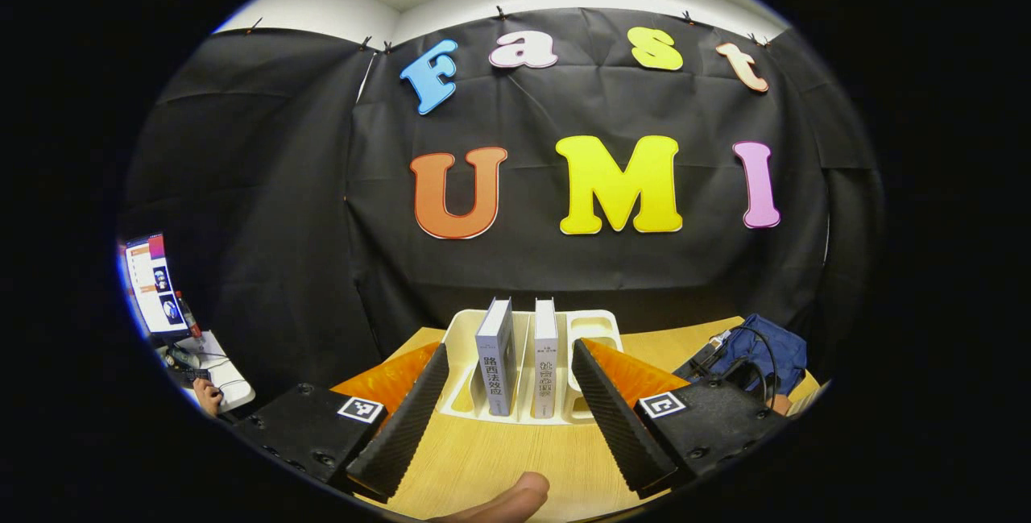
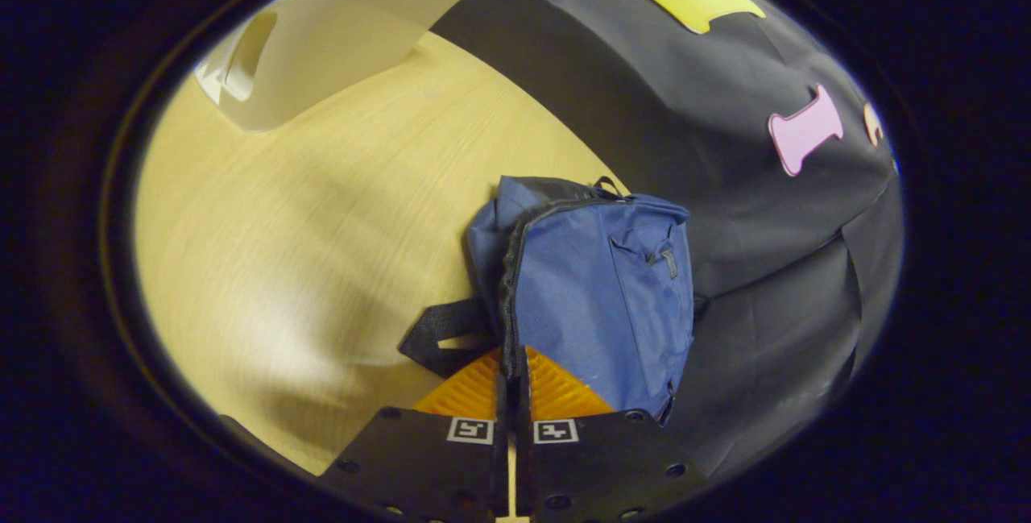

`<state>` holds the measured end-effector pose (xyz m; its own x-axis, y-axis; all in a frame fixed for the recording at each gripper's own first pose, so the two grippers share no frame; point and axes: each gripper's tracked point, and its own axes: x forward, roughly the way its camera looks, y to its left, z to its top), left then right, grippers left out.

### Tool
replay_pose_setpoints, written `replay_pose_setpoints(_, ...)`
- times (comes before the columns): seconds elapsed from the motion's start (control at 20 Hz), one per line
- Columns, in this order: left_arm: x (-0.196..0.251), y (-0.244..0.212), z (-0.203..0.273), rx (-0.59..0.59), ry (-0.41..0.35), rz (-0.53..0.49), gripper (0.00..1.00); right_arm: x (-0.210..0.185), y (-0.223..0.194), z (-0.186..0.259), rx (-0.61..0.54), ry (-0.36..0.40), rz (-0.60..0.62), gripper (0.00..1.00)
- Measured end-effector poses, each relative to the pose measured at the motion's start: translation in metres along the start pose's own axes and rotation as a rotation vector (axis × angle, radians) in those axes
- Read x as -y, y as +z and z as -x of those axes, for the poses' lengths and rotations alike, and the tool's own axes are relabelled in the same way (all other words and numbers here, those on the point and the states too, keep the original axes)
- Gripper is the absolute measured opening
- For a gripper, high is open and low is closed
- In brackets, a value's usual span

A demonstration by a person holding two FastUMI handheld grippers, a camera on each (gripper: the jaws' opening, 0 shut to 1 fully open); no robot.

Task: Open the schoolbag, grab two books from the bookshelf and put them into the schoolbag.

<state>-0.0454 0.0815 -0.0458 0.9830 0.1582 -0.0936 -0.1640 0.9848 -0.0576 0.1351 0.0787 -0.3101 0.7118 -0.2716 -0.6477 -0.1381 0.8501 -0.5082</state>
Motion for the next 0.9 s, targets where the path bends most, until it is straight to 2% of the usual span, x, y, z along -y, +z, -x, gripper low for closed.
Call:
replay_pose_setpoints(0.1,0.003,0.002,-0.002,0.005,-0.005,0.014,0.99,0.006,0.002,0.003,0.006,0.056,-0.003,0.05)
replay_pose_setpoints(0.15,0.003,0.003,-0.003,0.007,-0.004,0.024,0.99,0.008,0.003,0.010,0.006,0.094,0.000,0.00)
replay_pose_setpoints(0.3,0.007,0.007,-0.008,-0.009,-0.017,0.081,0.99,0.024,0.007,0.021,0.017,0.191,-0.022,0.00)
replay_pose_setpoints(0.5,-0.006,0.005,-0.021,-0.057,0.040,0.109,0.99,0.056,0.017,0.039,0.043,0.294,-0.062,0.00)
replay_pose_setpoints(0.7,-0.015,0.011,-0.029,-0.078,0.078,0.115,0.99,0.109,0.032,0.061,0.084,0.326,-0.117,0.00)
replay_pose_setpoints(0.9,-0.002,0.021,-0.052,-0.092,0.026,0.124,0.96,0.165,0.056,0.073,0.127,0.332,-0.164,0.00)
